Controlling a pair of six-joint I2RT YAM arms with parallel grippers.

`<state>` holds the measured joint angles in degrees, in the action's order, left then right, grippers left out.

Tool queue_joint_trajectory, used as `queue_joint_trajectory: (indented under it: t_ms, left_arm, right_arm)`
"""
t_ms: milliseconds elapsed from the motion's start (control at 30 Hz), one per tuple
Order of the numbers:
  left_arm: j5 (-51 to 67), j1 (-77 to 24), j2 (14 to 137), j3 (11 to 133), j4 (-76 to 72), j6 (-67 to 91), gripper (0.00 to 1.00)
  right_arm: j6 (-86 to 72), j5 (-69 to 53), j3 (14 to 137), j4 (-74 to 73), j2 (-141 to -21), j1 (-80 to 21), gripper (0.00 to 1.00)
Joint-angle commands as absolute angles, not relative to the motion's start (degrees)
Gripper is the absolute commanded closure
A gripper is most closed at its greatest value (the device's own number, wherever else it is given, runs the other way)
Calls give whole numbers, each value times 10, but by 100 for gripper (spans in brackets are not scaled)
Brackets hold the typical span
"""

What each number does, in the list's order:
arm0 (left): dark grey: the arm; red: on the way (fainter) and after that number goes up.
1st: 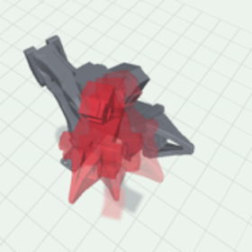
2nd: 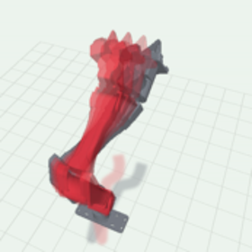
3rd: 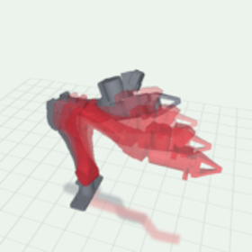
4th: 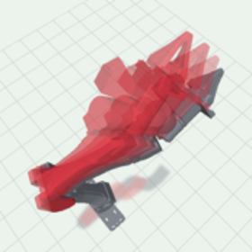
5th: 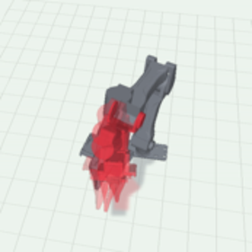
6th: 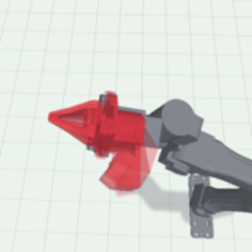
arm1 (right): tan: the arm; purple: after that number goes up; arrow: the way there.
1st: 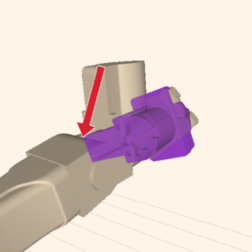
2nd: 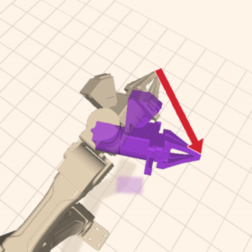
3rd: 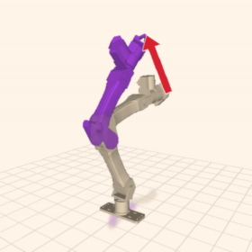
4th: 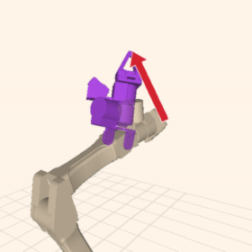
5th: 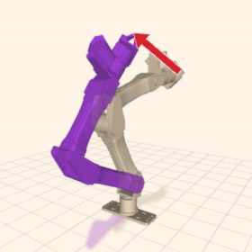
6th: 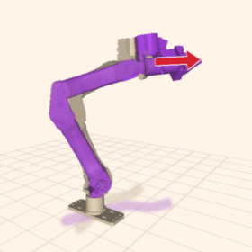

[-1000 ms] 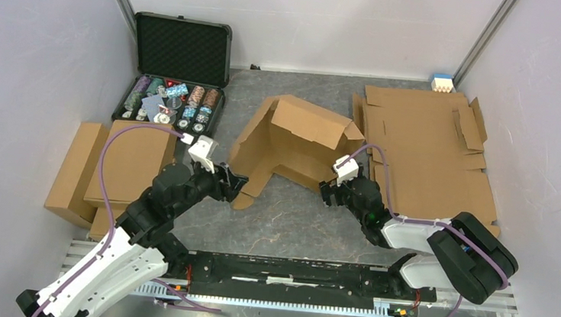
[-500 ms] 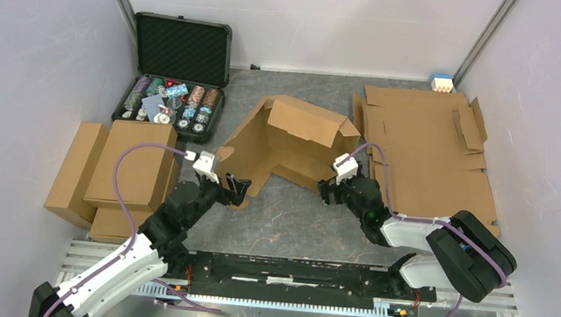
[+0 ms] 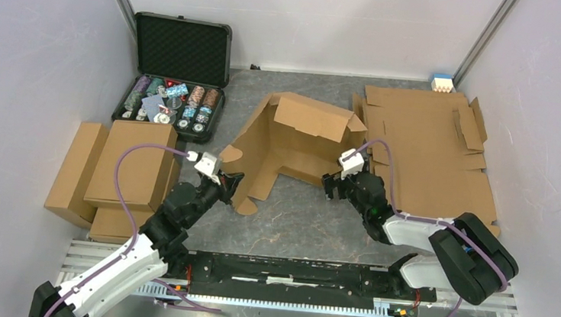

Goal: Fold the paper box

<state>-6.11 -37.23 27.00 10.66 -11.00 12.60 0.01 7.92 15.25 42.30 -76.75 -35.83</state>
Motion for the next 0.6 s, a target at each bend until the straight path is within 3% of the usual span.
queue_joint_trajectory:
  t_ms: [0, 300, 567]
  left_arm:
    - [22, -374, 251, 140, -121, 195, 97]
    - [107, -374, 240, 153, -102, 245, 96]
    - [81, -374, 244, 161, -59, 234, 96]
  right_arm:
    - [-20, 53, 171, 426, -747, -346, 2]
    - [-27, 63, 146, 376, -716, -336, 2]
    - [-45, 98, 158, 258, -718, -337, 2]
